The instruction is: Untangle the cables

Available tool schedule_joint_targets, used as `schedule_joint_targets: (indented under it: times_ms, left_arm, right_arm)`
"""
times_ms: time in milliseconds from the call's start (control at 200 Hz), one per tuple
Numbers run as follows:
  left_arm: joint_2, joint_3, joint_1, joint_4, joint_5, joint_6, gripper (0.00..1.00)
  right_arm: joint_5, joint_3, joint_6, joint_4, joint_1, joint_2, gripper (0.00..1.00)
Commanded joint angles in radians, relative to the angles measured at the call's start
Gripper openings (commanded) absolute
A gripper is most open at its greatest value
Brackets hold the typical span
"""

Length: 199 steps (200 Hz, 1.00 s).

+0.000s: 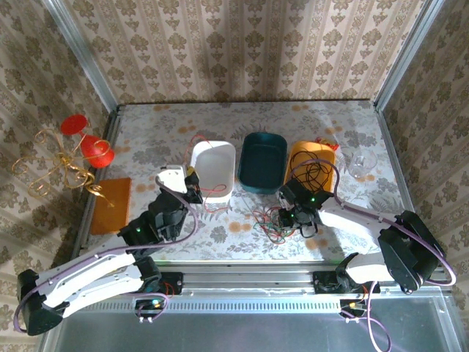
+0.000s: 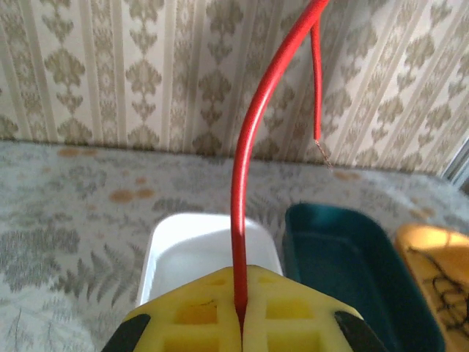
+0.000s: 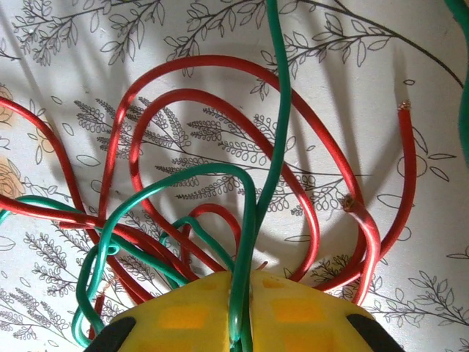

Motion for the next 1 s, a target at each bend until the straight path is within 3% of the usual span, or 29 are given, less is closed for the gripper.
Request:
schedule_joint_targets:
  times_ms: [0,120,215,380,575,725,920,990]
  left_arm:
    - [0.037,0.081,0.063,0.049,0.057,0.089,0.00]
    - [0.115,0.130,0.192,0.023,0.116,0.064,0.00]
    - [0.189,0.113,0.295,0.094,0.172,0.065,0.00]
    - [0.382,0.102,0.437,0.147,0.426,-0.022,0.00]
    - [0.588,0.066,0.463,0.155,0.637,-0.098,0.00]
    - [0.692,0.104,0.460,0.072,0.697,-0.111,0.00]
    - [0.668,0.159,0.453,-0.028,0.575,-0.118,0.43]
    - [0.618,0.168,0.440,-0.028,0.547,-0.091,0.50]
  right_arm:
    - [-0.019,-0.010,0.014,0.005,-0.003,-0.009,0.15]
    - [-0.031,0.003,0.002,0.003,-0.002,-0.013,0.16]
    - [-0.041,0.007,-0.001,0.000,-0.002,-0.023,0.16]
    - [-0.040,0.007,-0.003,-0.015,-0.002,-0.046,0.16]
    - [-0.036,0.012,-0.008,-0.028,-0.002,-0.067,0.16]
    - [-0.039,0.021,-0.017,-0.025,-0.002,-0.063,0.16]
    - [-0.048,0.049,-0.033,-0.029,-0.002,-0.049,0.16]
    - [-0.048,0.049,-0.032,-0.025,-0.002,-0.054,0.16]
